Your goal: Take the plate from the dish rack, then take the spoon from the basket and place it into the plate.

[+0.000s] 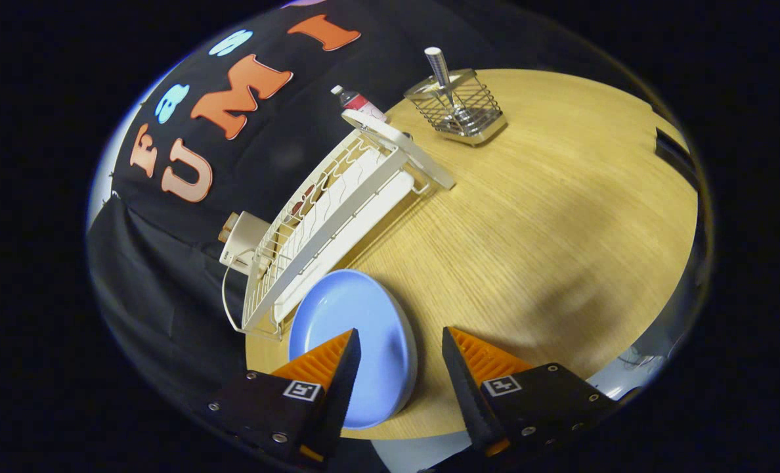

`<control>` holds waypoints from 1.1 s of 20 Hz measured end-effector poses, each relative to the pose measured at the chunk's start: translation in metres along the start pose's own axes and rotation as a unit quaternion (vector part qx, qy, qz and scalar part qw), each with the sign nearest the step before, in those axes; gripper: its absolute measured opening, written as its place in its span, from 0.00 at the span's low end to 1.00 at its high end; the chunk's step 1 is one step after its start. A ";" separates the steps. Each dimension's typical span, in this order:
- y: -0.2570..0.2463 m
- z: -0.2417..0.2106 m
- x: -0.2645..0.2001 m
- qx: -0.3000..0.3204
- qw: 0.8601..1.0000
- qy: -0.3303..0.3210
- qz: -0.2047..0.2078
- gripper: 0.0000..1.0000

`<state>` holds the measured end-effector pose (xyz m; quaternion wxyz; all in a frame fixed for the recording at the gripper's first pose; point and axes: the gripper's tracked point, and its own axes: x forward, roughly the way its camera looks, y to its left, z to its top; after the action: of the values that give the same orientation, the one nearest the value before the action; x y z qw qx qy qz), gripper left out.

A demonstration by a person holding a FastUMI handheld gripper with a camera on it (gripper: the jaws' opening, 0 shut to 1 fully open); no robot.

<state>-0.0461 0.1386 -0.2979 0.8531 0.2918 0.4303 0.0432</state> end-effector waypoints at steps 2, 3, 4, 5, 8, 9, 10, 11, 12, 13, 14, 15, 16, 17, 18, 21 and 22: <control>-0.012 0.028 -0.011 -0.038 0.999 -0.024 -0.010 0.82; -0.019 0.046 -0.020 -0.053 0.997 -0.047 -0.016 0.84; -0.023 0.065 -0.027 -0.070 0.995 -0.074 -0.020 0.89; -0.027 0.085 -0.034 -0.086 0.991 -0.101 -0.024 0.89; -0.036 0.131 -0.054 -0.125 0.979 -0.157 -0.029 0.98; -0.035 0.145 -0.059 -0.132 0.976 -0.172 -0.025 0.98; -0.035 0.160 -0.063 -0.138 0.972 -0.191 -0.023 0.98; -0.035 0.176 -0.066 -0.147 0.966 -0.211 -0.025 0.98; -0.037 0.190 -0.068 -0.160 0.959 -0.232 -0.031 0.98; -0.040 0.206 -0.068 -0.176 0.951 -0.252 -0.041 0.98; -0.040 0.218 -0.067 -0.196 0.942 -0.268 -0.046 0.98; -0.038 0.226 -0.063 -0.217 0.936 -0.274 -0.048 0.98; -0.037 0.233 -0.058 -0.235 0.930 -0.278 -0.045 0.98; -0.034 0.241 -0.052 -0.249 0.925 -0.283 -0.042 0.98; -0.036 0.252 -0.047 -0.257 0.920 -0.292 -0.047 0.98; -0.034 0.268 -0.021 -0.275 0.912 -0.301 -0.040 0.96; -0.036 0.265 -0.010 -0.281 0.914 -0.290 -0.038 0.90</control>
<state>0.1424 -0.0166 -0.1887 0.9882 0.0231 0.1453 0.0436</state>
